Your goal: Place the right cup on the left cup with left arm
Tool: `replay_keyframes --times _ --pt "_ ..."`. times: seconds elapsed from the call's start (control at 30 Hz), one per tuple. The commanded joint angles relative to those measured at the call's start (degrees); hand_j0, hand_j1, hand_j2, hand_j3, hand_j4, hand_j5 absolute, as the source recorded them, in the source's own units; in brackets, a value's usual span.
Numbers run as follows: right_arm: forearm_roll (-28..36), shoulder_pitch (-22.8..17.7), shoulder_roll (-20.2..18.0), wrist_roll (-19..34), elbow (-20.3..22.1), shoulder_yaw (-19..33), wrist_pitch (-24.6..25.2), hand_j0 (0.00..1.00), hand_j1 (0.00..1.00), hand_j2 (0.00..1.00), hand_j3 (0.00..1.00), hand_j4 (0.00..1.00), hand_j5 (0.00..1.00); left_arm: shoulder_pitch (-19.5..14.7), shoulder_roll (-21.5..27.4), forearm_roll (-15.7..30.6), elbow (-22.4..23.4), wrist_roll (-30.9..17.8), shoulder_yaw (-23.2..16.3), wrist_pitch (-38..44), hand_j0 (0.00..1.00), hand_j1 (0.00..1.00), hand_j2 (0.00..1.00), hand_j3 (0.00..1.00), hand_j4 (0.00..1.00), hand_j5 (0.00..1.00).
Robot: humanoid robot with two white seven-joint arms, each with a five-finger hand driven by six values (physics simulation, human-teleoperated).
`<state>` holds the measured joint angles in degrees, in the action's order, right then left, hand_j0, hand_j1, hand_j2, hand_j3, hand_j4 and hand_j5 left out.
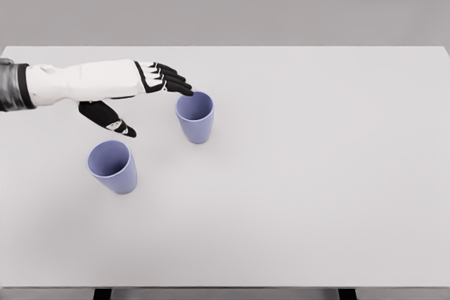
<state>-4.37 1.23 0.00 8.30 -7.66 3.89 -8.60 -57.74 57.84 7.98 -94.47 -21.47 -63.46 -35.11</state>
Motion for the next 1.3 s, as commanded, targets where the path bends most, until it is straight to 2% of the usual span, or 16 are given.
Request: replay_keyframes --times 0.0,0.07,0.1,0.13,0.23,0.33,0.4,0.53,0.67,0.73,0.8,0.83,1.0,1.27 --pt "-0.11 0.0 0.0 0.05 0.19 0.06 -0.02 1.0 1.0 1.0 1.0 1.0 1.0 0.0 0.16 0.37 0.07 0.03 -0.08 0.11 1.0 1.0 1.0 1.0 1.0 1.0" --pt "0.16 -0.62 0.0 -0.13 -0.42 0.15 0.07 1.0 1.0 1.0 1.0 1.0 1.0 -2.28 -0.36 0.37 3.23 0.03 -0.08 0.11 1.0 1.0 1.0 1.0 1.0 1.0" --pt "0.16 -0.62 0.0 -0.13 -0.33 0.33 0.07 1.0 1.0 1.0 1.0 1.0 1.0 -3.6 -3.43 0.28 7.97 0.03 -0.08 0.11 1.0 1.0 1.0 1.0 1.0 1.0" --pt "0.16 -0.53 0.0 -0.13 -0.25 0.15 0.07 1.0 1.0 1.0 1.0 1.0 1.0 -4.04 -4.84 0.1 9.74 0.03 -0.08 0.11 1.0 1.0 1.0 1.0 1.0 1.0" --pt "0.07 -0.53 0.0 -0.13 -0.33 0.06 0.07 1.0 1.0 1.0 1.0 1.0 1.0 -4.31 -5.64 -0.07 10.88 0.03 -0.26 0.11 1.0 1.0 1.0 1.0 1.0 1.0" --pt "0.16 -0.53 0.0 -0.13 -0.33 0.15 0.07 1.0 1.0 1.0 1.0 1.0 1.0 -4.13 -9.15 -1.22 11.24 0.03 -0.35 0.11 1.0 1.0 1.0 1.0 1.0 1.0" --pt "0.16 -0.53 0.0 -0.13 -0.33 0.06 0.07 1.0 1.0 1.0 1.0 1.0 1.0 -4.39 -10.91 -3.15 11.23 0.03 -2.72 0.11 1.0 1.0 1.0 1.0 1.0 1.0" --pt "0.07 -0.53 0.0 -0.13 -0.33 0.15 0.07 1.0 1.0 1.0 1.0 1.0 1.0 -4.13 -11.61 -6.93 11.58 0.11 -4.3 0.11 1.0 1.0 1.0 1.0 1.0 1.0" --pt "0.16 -0.53 0.0 -0.13 -0.33 0.06 0.07 1.0 1.0 1.0 1.0 1.0 1.0 -3.78 -15.31 -7.46 18.53 0.11 -4.39 0.11 1.0 1.0 1.0 1.0 1.0 1.0" --pt "0.16 -0.53 0.0 -0.13 -0.33 0.15 0.07 1.0 1.0 1.0 1.0 1.0 1.0 -3.87 -15.22 -6.93 19.05 0.2 -4.21 0.11 1.0 1.0 1.0 1.0 1.0 1.0" --pt "0.07 -0.53 0.0 -0.13 -0.33 0.15 0.07 1.0 1.0 1.0 1.0 1.0 1.0 -3.87 -15.74 -7.1 22.13 0.11 -4.3 0.11 1.0 1.0 1.0 1.0 1.0 1.0" --pt "0.16 -0.53 0.0 -0.13 -0.33 0.06 0.07 1.0 1.0 1.0 1.0 1.0 1.0 -3.69 -17.59 -7.37 23.54 0.11 -4.39 0.11 1.0 1.0 1.0 1.0 1.0 1.0" --pt "0.16 -0.53 0.0 -0.13 -0.33 0.15 0.07 1.0 1.0 1.0 1.0 1.0 1.0 -3.6 -20.75 -8.33 25.56 0.03 -6.41 0.11 1.0 1.0 1.0 1.0 1.0 1.0" --pt "0.07 -0.53 0.0 -0.13 -0.33 0.06 0.07 1.0 1.0 1.0 1.0 1.0 1.0 -2.46 -22.78 -9.83 27.23 0.03 -6.24 0.11 1.0 1.0 1.0 1.0 1.0 1.0"
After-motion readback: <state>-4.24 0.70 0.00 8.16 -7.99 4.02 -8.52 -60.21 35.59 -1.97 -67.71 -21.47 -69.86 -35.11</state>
